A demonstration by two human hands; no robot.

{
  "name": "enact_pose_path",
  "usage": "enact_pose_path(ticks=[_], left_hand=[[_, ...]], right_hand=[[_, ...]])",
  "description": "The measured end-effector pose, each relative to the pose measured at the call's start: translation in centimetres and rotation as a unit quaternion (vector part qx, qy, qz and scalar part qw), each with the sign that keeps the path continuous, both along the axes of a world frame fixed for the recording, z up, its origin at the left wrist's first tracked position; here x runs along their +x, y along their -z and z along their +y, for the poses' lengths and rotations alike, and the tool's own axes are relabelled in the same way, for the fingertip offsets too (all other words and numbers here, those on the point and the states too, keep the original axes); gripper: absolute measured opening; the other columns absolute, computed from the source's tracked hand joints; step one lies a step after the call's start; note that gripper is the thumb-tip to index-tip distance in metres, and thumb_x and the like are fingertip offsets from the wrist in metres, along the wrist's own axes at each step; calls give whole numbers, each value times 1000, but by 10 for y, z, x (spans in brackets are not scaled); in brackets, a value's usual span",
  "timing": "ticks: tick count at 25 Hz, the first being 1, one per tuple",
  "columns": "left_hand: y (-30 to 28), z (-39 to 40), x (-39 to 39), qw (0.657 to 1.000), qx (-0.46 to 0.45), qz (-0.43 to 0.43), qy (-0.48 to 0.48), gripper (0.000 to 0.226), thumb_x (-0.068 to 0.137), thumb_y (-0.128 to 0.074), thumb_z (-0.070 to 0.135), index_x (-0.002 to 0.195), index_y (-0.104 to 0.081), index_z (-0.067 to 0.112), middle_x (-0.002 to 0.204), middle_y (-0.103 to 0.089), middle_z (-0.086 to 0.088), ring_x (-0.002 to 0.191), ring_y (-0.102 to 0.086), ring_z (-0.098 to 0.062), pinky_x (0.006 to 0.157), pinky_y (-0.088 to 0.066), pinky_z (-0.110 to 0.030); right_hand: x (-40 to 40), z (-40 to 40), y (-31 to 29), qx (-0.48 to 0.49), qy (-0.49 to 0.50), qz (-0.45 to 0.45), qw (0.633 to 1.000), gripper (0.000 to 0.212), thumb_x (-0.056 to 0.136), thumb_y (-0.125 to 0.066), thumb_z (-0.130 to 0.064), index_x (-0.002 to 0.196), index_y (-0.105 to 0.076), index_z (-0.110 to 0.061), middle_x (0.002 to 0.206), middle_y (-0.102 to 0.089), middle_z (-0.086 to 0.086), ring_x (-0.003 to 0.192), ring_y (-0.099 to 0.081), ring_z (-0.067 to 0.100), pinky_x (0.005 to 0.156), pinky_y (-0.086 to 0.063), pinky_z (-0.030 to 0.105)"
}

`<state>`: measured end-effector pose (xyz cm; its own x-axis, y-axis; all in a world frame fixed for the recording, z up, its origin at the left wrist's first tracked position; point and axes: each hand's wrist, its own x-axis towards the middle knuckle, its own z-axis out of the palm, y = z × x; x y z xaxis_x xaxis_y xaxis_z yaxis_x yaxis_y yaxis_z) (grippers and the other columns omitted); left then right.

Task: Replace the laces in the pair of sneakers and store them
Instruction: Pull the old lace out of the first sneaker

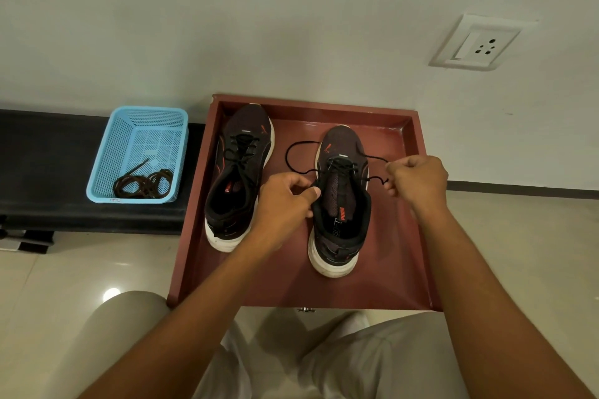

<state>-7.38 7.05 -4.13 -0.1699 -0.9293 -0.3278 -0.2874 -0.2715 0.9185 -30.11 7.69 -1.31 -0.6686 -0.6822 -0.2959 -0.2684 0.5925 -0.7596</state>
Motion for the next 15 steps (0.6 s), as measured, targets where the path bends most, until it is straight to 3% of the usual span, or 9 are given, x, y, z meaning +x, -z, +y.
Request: enact_pose_path(ticks=[2,4,6,9,12,15], left_hand=[[0,0,1,1000,3,1,1,7,93,-72,17,87,-75,15,81,-76,0,73,-76,-21,76,-63,-50],[-1,0,1,1000,5,0,0,7,92,-73,17,86,-75,16,81,-76,-1,72,-76,-22,76,-63,-51],[-2,-1,0,1000,4,-1,-1,7,92,-74,17,85,-75,15,80,-76,-1,71,-76,-23,76,-63,-51],[-3,-2,-3,1000,-4,-10,-5,4,89,-76,17,88,-74,14,81,-75,-1,67,-75,-22,73,-64,-49],[-5,-3,-7,997,-47,-55,5,6,84,-77,22,85,-73,19,79,-74,4,64,-72,-16,70,-63,-41],[-10,-3,-12,987,-94,-127,25,8,81,-77,20,82,-68,20,72,-69,6,63,-64,-7,60,-50,-12]], right_hand=[[3,-3,6,5,5,-35,999,14,91,-63,-4,102,-72,-3,71,-74,7,56,-74,18,70,-65,38],[8,0,5,16,-28,29,999,26,93,-63,-13,119,-67,-8,92,-77,7,71,-77,19,76,-63,38],[17,9,-2,6,-64,101,993,29,95,-67,-26,122,-68,-15,105,-75,-1,91,-73,17,82,-57,31],[45,27,-9,1,-94,75,993,17,86,-80,-38,93,-73,-23,87,-71,-12,78,-68,3,66,-49,17],[61,31,9,12,-89,106,990,19,83,-83,-34,92,-71,-23,79,-67,-14,71,-67,4,68,-58,26],[53,29,17,-31,-73,94,992,6,88,-78,-27,89,-77,-22,78,-71,-13,68,-68,1,67,-59,23]])
